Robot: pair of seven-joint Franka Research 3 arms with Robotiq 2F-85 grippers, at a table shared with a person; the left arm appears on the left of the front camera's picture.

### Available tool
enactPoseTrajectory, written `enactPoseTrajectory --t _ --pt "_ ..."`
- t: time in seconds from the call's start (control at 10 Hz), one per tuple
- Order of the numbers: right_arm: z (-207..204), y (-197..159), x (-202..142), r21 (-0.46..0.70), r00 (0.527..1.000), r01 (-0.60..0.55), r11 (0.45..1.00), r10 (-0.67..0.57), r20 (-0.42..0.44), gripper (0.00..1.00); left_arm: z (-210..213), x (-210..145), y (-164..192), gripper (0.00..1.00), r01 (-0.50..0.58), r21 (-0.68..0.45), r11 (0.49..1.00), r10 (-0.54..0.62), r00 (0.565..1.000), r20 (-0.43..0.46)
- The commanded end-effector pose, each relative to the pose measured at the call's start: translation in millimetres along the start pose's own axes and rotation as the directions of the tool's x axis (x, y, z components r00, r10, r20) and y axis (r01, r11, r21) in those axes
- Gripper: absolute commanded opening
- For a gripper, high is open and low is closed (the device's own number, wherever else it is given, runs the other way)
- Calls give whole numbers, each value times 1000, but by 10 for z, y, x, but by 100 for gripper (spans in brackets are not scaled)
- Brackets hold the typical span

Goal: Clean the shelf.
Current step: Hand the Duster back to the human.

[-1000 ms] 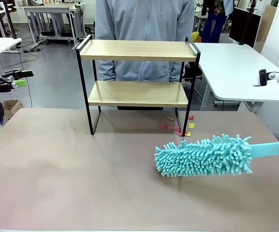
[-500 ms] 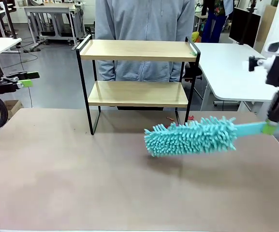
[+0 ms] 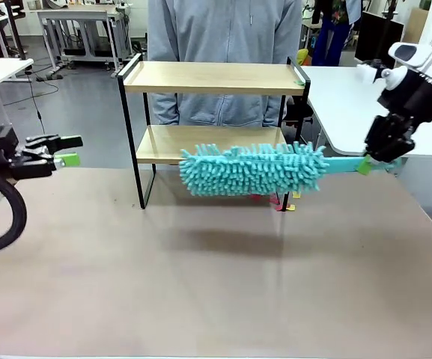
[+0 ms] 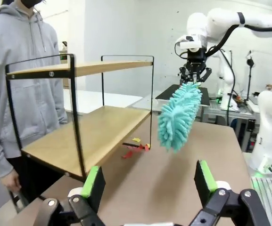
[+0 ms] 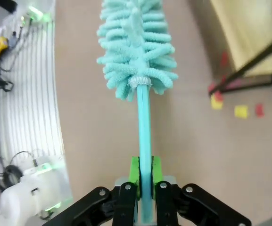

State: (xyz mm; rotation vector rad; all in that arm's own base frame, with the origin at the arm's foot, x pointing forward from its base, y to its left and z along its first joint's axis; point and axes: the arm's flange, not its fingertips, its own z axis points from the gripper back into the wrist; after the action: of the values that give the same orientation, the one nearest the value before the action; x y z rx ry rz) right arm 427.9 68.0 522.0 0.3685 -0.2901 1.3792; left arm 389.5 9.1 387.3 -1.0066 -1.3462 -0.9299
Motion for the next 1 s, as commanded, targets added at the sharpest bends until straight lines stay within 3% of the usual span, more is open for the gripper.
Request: enactPoseTrajectory --t 0.0,0.2,0.4,0.5,0.6,0.9 --pt "-149 -91 170 -2 985 -154 988 154 77 13 -84 -65 -346 100 25 81 996 -30 998 59" --pt "-278 -74 295 -19 968 -237 971 238 82 13 -111 -118 -600 100 36 104 994 -43 997 66" --pt "-311 -182 314 -74 973 -202 977 209 99 13 -203 -169 -697 100 67 61 996 -69 997 24" --pt "-249 -211 253 -94 982 -161 982 169 85 13 -183 -164 -624 100 87 22 996 -86 996 -21" --pt "-301 -78 380 -28 976 -209 978 210 52 13 -194 -1 20 100 27 66 997 -30 998 52" --pt "-301 -78 380 -28 976 -209 978 210 52 13 -233 -30 -2 100 40 49 998 -41 999 26"
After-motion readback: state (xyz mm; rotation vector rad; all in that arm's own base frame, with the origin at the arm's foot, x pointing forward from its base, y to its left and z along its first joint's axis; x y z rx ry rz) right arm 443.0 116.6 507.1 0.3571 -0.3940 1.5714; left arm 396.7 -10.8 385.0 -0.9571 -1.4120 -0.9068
